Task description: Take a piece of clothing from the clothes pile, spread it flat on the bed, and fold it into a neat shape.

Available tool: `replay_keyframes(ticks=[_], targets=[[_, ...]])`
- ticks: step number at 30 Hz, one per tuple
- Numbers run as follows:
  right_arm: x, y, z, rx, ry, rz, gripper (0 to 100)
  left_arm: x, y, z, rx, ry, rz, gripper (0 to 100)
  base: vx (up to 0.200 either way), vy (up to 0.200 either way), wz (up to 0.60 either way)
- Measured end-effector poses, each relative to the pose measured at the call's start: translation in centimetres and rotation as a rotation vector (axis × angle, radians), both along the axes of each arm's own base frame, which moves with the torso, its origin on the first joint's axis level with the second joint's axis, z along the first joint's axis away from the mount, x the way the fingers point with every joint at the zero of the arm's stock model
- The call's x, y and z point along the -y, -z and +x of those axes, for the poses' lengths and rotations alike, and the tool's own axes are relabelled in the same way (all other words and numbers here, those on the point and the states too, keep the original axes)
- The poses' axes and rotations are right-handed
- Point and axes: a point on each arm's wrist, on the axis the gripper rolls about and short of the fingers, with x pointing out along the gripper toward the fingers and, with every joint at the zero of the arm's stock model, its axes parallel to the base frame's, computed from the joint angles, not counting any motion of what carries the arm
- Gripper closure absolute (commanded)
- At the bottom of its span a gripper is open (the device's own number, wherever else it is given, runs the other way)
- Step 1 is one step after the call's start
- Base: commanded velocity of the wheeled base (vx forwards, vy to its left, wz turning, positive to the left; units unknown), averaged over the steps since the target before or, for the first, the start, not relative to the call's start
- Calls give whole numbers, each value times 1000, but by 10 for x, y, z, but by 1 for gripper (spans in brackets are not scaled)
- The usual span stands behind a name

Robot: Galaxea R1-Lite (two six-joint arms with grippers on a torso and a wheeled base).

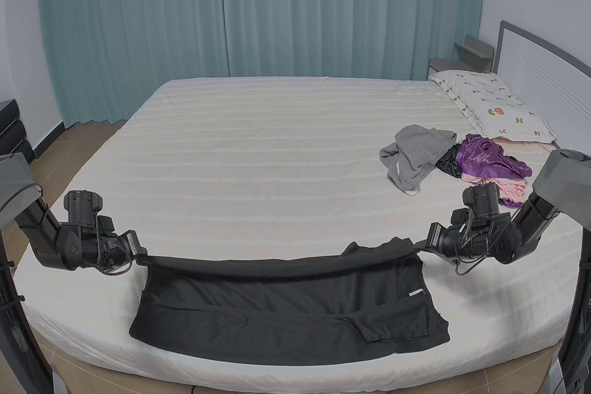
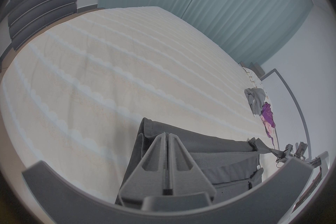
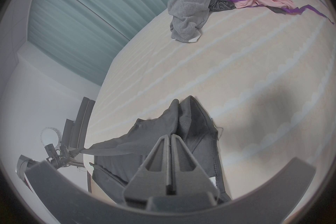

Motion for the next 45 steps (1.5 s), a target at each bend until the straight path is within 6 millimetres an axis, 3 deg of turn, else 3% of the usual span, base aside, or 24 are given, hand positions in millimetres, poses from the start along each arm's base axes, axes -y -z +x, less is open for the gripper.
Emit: replay_keyframes(ticks=[20, 21, 23, 24, 32, 40, 45], targets=[[4, 29, -36, -16, -79, -75, 100, 6, 22, -40, -138, 38, 6, 100, 0, 0, 0], [5, 30, -37, -17, -86, -83, 100, 6, 23, -41, -144, 37, 5, 0, 0, 0, 0], [5, 32, -40, -22, -100, -96, 100, 7, 24, -43, -152, 38, 4, 0, 0, 0, 0], [5, 33, -41, -24, -109, -104, 0, 7, 25, -43, -155, 38, 3, 0, 0, 0, 0], [5, 32, -38, -7, -107, -102, 0, 6, 24, -39, -144, 31, 0, 0, 0, 0, 0], [4, 22, -12, 65, -30, -29, 0, 4, 15, -7, -76, -39, -50, 0, 0, 0, 0], [3, 28, 4, 81, -11, -14, 0, 10, 22, 12, -68, -41, -48, 0, 0, 0, 0]])
